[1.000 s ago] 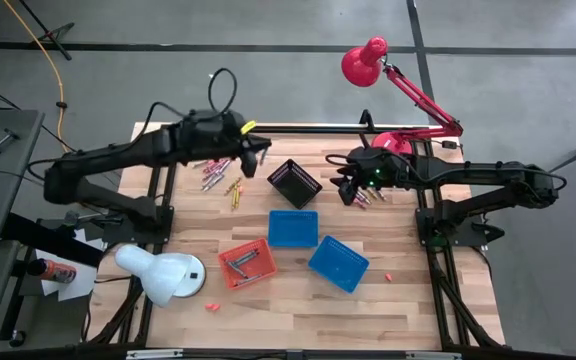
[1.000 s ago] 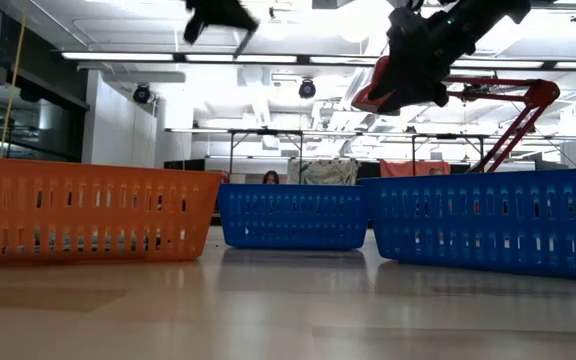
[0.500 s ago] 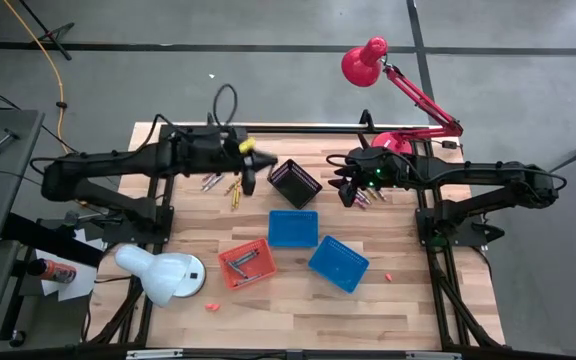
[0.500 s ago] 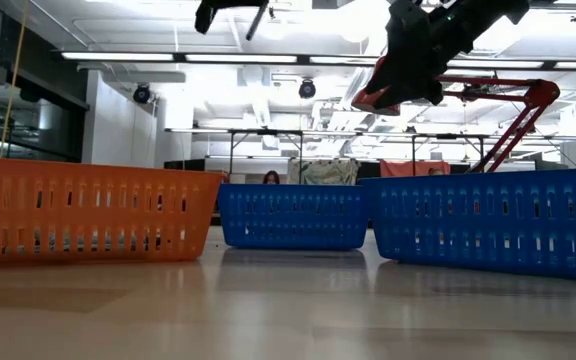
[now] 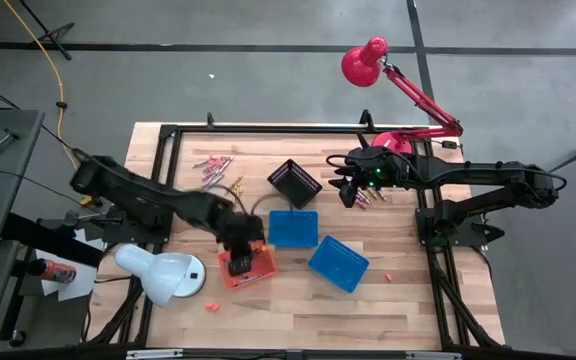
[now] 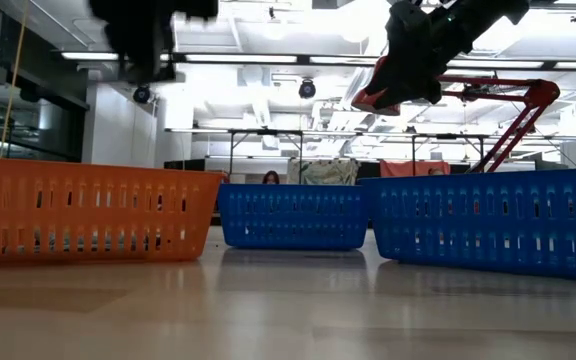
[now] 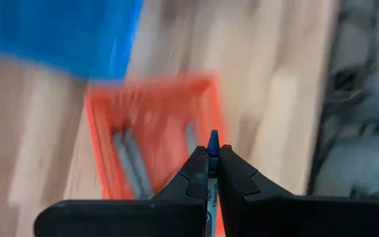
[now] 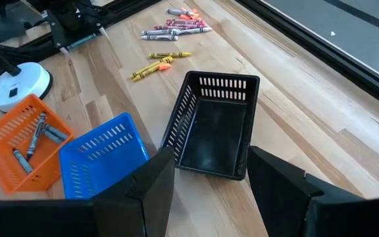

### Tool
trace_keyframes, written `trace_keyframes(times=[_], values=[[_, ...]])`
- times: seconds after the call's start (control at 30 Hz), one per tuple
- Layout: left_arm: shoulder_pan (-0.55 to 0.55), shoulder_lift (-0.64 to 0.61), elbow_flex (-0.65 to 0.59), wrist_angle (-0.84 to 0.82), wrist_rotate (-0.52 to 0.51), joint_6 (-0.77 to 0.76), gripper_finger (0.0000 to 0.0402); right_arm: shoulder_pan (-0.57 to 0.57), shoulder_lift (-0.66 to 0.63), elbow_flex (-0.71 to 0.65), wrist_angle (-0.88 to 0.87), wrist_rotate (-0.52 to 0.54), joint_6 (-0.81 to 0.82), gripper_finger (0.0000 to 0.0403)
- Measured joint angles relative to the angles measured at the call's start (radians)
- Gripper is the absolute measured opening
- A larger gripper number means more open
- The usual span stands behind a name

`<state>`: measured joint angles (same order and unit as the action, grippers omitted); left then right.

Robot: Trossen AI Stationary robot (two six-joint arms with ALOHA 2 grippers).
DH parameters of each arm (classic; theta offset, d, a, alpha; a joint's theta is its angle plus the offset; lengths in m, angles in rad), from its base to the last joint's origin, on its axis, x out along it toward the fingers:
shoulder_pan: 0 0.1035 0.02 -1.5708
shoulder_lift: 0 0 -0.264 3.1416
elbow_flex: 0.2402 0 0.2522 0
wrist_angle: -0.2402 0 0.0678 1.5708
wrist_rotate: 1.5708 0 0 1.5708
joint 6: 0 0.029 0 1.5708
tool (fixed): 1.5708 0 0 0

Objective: Sort crayons
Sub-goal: Put the blue/green crayon into the orange bin

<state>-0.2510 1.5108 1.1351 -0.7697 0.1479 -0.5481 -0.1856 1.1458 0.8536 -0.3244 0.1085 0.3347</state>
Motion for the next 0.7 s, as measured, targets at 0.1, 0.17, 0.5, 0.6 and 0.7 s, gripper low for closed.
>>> trace_keyframes(times=[0.1,0.17,0.5,0.6,0.7], values=[[-0.007,0.089,0.000,-0.072,0.000,-0.001,0.0000,0.000,0.000,0.000,0.000,0.000,0.000,0.0185],[-0.007,0.133,0.000,-0.078,0.004,-0.001,0.0001,0.000,0.000,0.000,0.000,0.000,-0.001,0.0185],[0.003,0.163,0.000,0.043,0.050,0.000,0.0016,0.000,0.000,0.000,0.000,0.000,0.000,0.0185],[0.010,0.159,0.001,0.080,0.049,0.000,0.0025,0.000,0.000,0.000,-0.001,0.000,0.004,0.0185],[0.016,0.159,0.001,0.082,0.050,-0.001,0.0041,0.000,0.000,0.000,-0.002,0.000,0.004,0.0185]])
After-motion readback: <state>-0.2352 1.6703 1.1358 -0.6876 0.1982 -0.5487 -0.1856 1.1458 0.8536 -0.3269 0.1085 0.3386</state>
